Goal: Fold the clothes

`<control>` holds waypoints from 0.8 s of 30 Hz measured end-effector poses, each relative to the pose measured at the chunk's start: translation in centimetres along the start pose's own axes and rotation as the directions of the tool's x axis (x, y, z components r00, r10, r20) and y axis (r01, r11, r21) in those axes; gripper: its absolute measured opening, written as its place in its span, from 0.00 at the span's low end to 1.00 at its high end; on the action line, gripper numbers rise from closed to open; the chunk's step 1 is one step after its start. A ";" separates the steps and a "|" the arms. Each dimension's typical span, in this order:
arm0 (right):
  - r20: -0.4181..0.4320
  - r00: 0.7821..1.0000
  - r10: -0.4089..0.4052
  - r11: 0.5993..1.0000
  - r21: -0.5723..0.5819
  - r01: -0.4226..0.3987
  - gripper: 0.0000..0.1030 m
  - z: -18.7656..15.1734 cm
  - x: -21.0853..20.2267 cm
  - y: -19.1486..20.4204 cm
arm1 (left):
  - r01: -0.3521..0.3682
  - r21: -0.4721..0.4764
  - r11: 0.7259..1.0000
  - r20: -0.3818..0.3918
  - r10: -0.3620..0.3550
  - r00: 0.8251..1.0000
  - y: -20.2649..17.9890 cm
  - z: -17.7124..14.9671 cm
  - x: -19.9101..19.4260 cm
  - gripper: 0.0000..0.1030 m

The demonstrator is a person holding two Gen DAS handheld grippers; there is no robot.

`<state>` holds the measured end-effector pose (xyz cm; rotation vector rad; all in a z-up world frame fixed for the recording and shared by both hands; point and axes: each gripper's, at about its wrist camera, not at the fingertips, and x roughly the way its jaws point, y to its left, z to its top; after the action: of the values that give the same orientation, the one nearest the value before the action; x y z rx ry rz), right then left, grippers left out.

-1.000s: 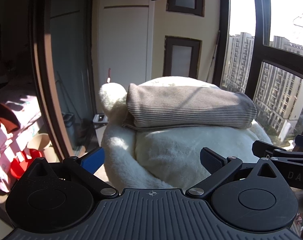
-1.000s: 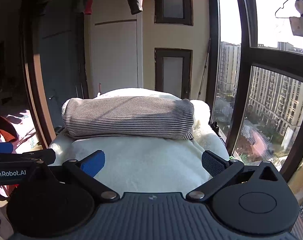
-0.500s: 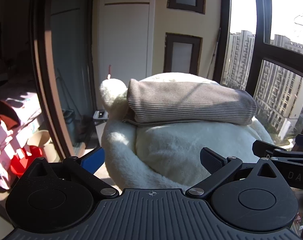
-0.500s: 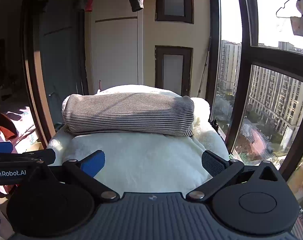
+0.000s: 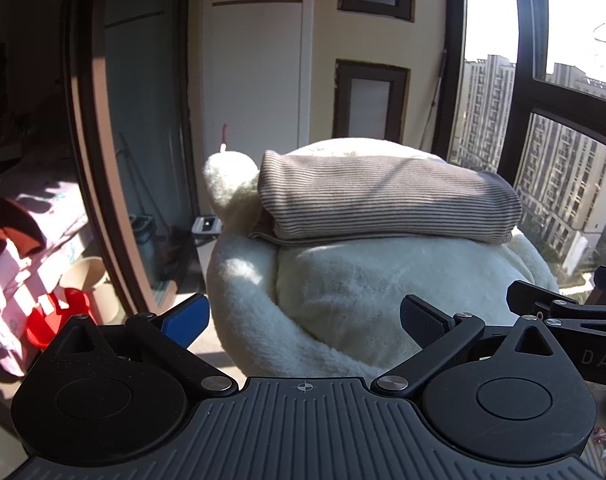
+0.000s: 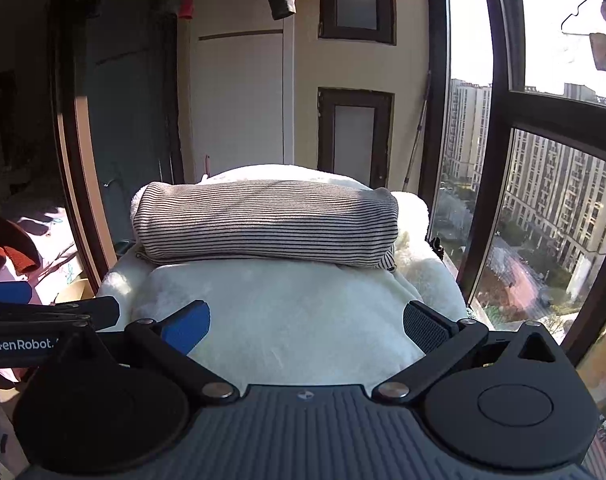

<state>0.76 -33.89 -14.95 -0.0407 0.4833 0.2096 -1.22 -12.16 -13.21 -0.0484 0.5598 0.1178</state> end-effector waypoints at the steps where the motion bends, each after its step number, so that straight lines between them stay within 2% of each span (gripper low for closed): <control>1: 0.000 1.000 0.000 1.000 0.003 0.000 1.00 0.0 0.0 -0.1 | 0.001 0.002 1.000 0.001 -0.001 1.000 -0.1 0.0 0.0 1.00; 8: -0.001 1.000 -0.025 1.000 0.017 0.025 1.00 0.0 0.5 -0.8 | 0.035 0.009 0.999 0.008 -0.035 0.999 -0.5 0.4 -0.2 1.00; 12: -0.004 1.000 -0.030 0.999 0.022 0.030 1.00 0.0 0.6 -1.0 | 0.022 0.033 0.999 0.025 -0.022 0.999 -0.9 0.5 -0.3 1.00; 24: -0.012 1.000 -0.022 0.999 0.029 0.023 1.00 0.0 0.8 -1.2 | 0.014 0.027 1.000 0.007 -0.014 1.000 -0.8 0.6 0.5 1.00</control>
<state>1.74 -34.93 -15.37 -0.0194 0.4974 0.1805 -0.35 -12.85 -12.92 -0.0260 0.5533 0.0967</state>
